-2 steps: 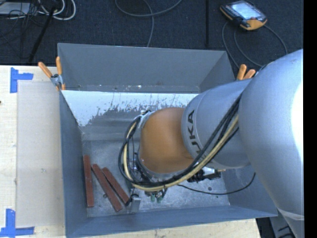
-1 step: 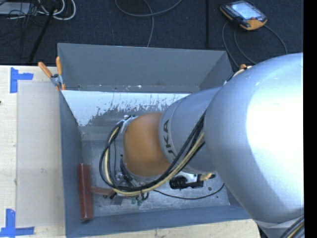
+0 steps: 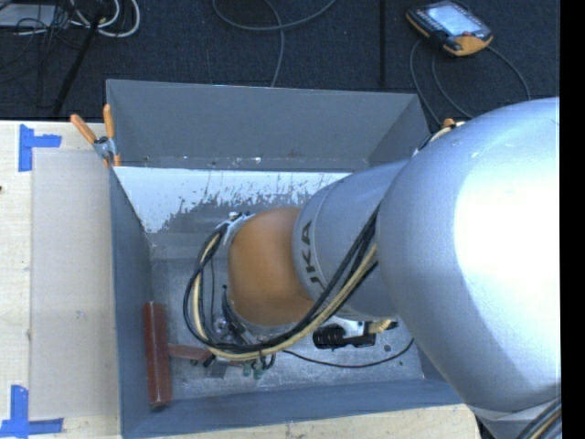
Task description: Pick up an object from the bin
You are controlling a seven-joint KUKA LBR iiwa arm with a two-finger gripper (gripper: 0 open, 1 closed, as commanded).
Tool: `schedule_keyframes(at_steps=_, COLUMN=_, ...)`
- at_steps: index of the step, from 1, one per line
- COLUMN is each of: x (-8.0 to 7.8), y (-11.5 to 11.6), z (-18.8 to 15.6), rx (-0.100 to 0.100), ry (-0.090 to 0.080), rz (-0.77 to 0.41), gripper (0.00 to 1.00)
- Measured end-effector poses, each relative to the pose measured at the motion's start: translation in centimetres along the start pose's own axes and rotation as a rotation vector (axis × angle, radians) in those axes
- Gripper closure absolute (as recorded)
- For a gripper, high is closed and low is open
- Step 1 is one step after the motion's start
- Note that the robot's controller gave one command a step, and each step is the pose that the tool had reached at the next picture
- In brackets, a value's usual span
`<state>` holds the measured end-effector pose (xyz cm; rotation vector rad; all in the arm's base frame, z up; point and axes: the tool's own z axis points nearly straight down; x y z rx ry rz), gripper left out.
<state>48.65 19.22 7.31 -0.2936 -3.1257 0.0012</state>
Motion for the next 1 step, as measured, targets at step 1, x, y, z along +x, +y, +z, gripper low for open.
schedule_keyframes(at_steps=1, x=0.07, y=-1.17, z=-13.42, rx=-0.001, ry=-0.001, rz=0.002, gripper=1.0)
